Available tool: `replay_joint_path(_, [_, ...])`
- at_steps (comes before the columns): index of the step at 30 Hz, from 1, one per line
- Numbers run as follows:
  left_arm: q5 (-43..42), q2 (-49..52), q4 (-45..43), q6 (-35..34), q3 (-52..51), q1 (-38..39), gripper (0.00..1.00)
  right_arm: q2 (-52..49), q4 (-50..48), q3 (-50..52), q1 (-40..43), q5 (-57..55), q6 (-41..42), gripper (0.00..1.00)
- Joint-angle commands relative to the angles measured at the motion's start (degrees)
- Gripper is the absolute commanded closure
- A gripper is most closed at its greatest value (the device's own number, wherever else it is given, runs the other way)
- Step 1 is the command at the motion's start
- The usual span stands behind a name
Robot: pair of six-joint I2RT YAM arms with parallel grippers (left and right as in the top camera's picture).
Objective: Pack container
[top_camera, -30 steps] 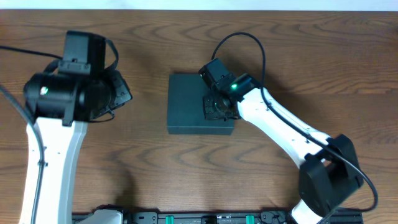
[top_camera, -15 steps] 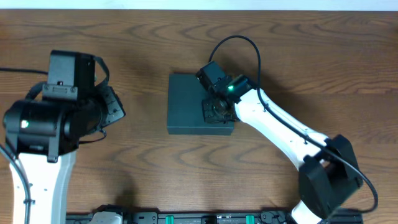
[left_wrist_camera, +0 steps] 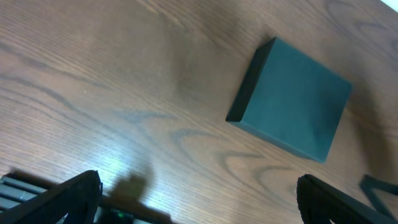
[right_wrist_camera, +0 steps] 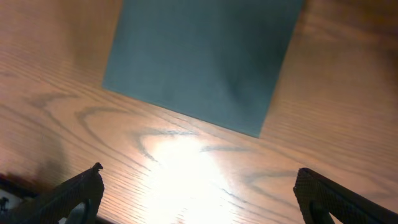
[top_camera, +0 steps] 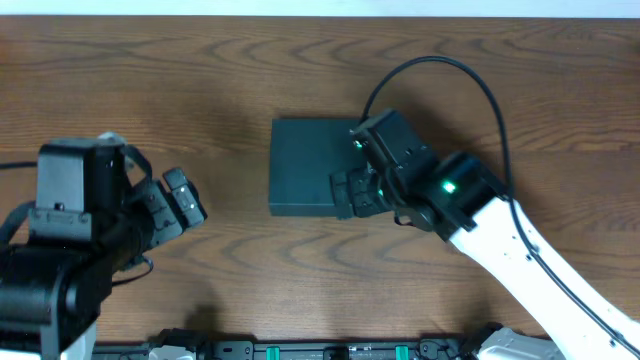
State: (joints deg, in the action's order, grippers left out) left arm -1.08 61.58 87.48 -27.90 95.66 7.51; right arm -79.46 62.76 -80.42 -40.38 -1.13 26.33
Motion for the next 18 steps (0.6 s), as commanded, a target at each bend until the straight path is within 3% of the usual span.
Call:
replay_joint_path(1, [0.52, -2.05, 1.05, 3.45, -0.42, -0.04, 0.01, 5.03, 0.98, 0.02, -2.12, -4.33, -5.51, 0.01])
replay_joint_path(8, [0.52, -12.87, 0.13, 4.98, -8.00, -0.02, 0.01, 17.44, 1.27, 6.23, -8.20, -10.56, -7.10, 0.01])
replay_joint_path(18, [0.44, -34.91, -6.16, 6.58, -24.55, -0.02, 0.01, 44.85, -2.75, 25.53, -11.45, -10.91, -5.79, 0.01])
